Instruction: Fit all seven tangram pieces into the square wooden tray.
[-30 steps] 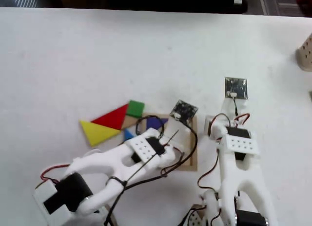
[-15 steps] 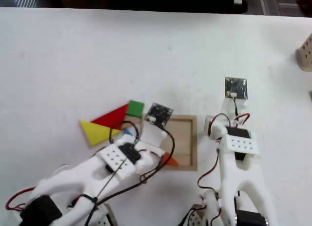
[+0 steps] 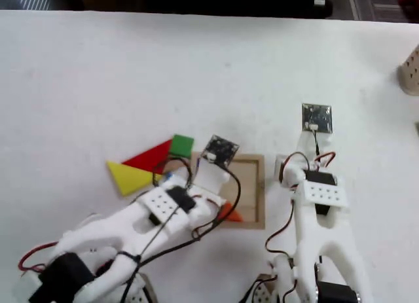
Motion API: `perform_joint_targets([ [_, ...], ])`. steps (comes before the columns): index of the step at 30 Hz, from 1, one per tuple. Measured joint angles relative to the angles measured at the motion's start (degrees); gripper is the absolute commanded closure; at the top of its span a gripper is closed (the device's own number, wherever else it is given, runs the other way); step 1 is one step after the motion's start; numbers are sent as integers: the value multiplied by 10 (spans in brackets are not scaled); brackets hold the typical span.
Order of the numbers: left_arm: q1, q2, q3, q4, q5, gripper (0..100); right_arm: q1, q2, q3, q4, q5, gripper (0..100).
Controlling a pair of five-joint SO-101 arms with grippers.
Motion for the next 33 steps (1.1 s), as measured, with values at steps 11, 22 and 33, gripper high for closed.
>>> perform_joint_targets([
  [11,-41,103,-86,3,0,976,0,0,0,0,0,879],
  [22,-69,171,-158,-2,-4,976,0,0,0,0,0,879],
  [33,-70,69,-117,-9,-4,977,0,0,0,0,0,879],
])
